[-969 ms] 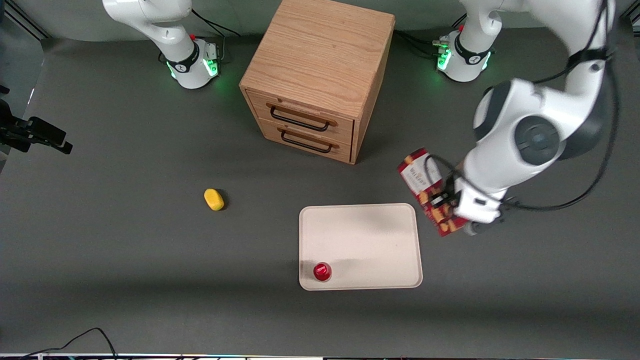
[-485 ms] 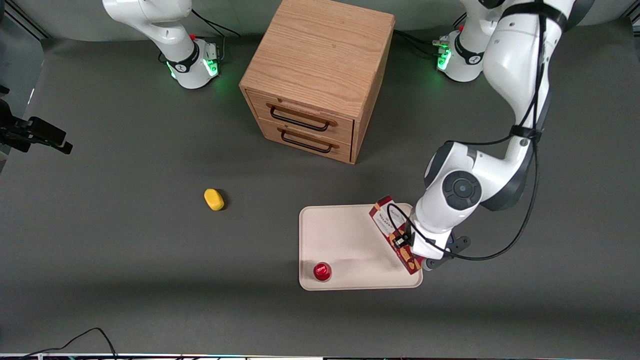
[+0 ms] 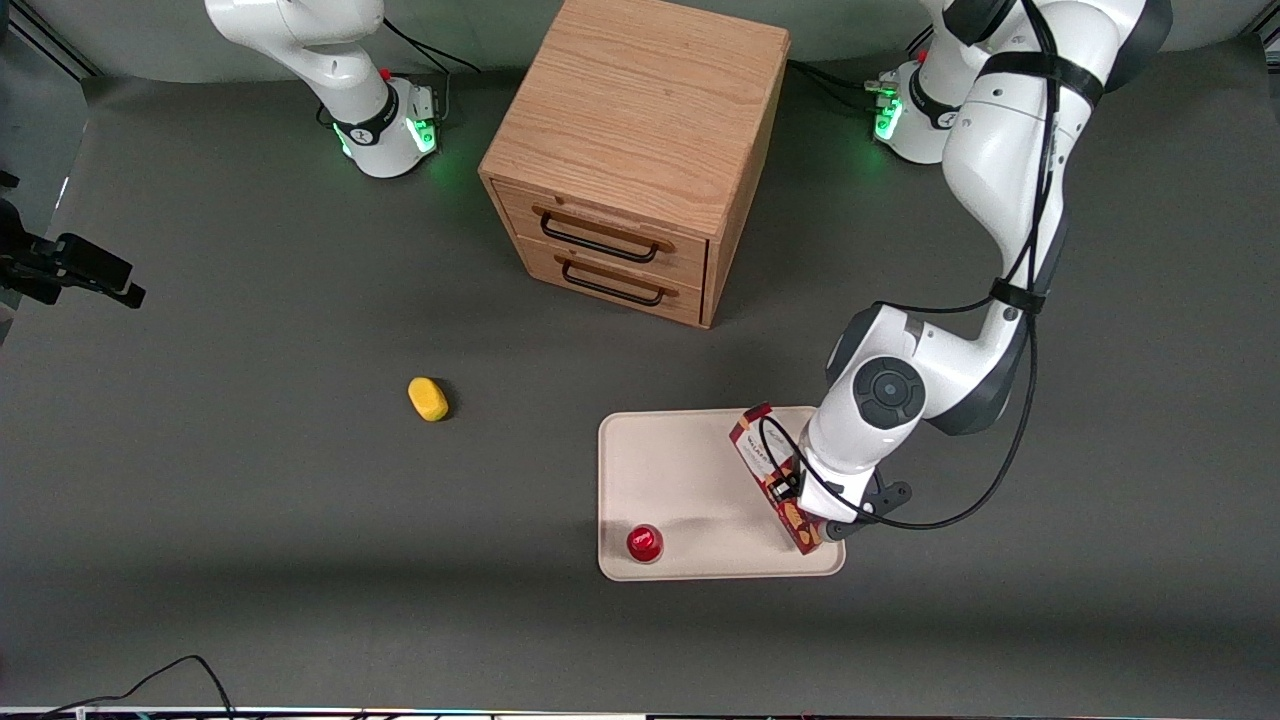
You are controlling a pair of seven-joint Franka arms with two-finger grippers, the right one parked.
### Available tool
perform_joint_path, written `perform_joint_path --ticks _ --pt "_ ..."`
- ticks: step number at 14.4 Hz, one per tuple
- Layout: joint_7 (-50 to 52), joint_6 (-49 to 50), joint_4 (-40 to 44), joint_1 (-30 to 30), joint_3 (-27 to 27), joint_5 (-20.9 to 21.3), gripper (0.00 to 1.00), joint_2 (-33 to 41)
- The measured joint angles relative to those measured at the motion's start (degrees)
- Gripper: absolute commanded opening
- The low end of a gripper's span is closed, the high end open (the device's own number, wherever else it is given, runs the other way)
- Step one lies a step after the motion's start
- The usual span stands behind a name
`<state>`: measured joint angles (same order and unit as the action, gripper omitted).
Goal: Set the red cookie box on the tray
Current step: 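Lower the box onto the tray beside the red ball and open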
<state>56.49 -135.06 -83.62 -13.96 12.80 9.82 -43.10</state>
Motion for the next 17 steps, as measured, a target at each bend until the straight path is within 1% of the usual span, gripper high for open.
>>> perform_joint_path --ticks 4,5,6,7,10,12,14,17 --pt "0.00 -2.31 -1.50 0.01 0.05 2.86 0.00 -0.84" --pt "-0.06 -2.31 -1.50 0.01 0.12 3.12 0.47 -0.83" --pt "-0.18 -2.31 -1.50 0.01 0.13 3.23 0.84 -0.84" --pt "-0.33 -2.31 -1.54 0.04 0.03 3.52 1.00 -0.88" --pt "-0.49 -1.73 -1.40 0.42 -0.09 3.90 1.00 -0.95" --pt "-0.51 2.62 -0.17 0.58 -0.02 3.61 1.00 -0.54" --pt "-1.31 11.07 3.18 0.62 0.30 1.25 1.00 0.54" --pt "-7.81 25.33 7.58 1.16 0.40 -4.79 1.00 5.35"
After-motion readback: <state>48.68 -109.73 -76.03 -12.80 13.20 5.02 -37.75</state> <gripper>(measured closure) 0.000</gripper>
